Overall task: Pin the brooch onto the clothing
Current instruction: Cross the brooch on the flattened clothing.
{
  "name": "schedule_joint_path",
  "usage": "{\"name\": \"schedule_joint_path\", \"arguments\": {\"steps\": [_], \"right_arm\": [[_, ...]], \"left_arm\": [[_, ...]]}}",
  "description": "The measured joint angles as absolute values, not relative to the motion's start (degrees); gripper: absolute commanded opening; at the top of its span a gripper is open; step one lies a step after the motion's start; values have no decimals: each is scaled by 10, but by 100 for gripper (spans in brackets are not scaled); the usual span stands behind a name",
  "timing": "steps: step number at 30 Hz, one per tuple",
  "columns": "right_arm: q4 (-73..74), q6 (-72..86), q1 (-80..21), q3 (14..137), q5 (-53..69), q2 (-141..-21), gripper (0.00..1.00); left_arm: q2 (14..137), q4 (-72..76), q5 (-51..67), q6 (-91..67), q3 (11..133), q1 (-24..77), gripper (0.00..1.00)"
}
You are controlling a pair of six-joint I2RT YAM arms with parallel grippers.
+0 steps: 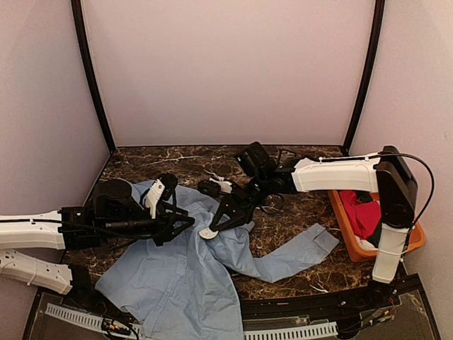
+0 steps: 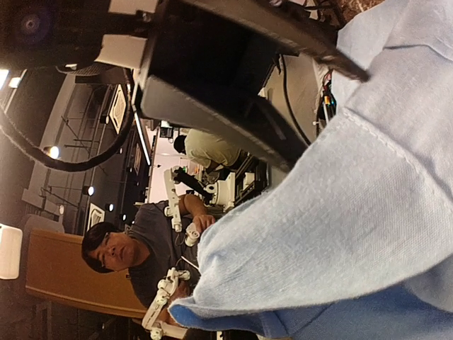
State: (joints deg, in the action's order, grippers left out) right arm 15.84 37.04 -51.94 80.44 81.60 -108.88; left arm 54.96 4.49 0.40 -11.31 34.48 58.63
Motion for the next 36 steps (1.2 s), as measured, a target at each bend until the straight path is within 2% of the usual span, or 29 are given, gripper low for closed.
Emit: {"name": "schedule_joint_path", "arguments": {"steps": [9, 18, 21, 27, 36], "right_arm": [[-23, 517, -543, 790, 838, -1087, 0], [-152, 625, -544, 761, 846, -1089, 0], [-151, 624, -544, 761, 847, -1089, 0], [-109, 590, -544, 761, 849, -1089, 0], [-30, 526, -544, 774, 849, -1089, 0]], "left_arm": [[545, 52, 8, -114, 333, 586, 34], [437, 32, -42, -110, 333, 584, 40], [435, 22, -36, -97, 348, 582, 45], [538, -8, 42, -66, 428, 569, 57], [616, -19, 220, -66, 447, 502, 59]]}}
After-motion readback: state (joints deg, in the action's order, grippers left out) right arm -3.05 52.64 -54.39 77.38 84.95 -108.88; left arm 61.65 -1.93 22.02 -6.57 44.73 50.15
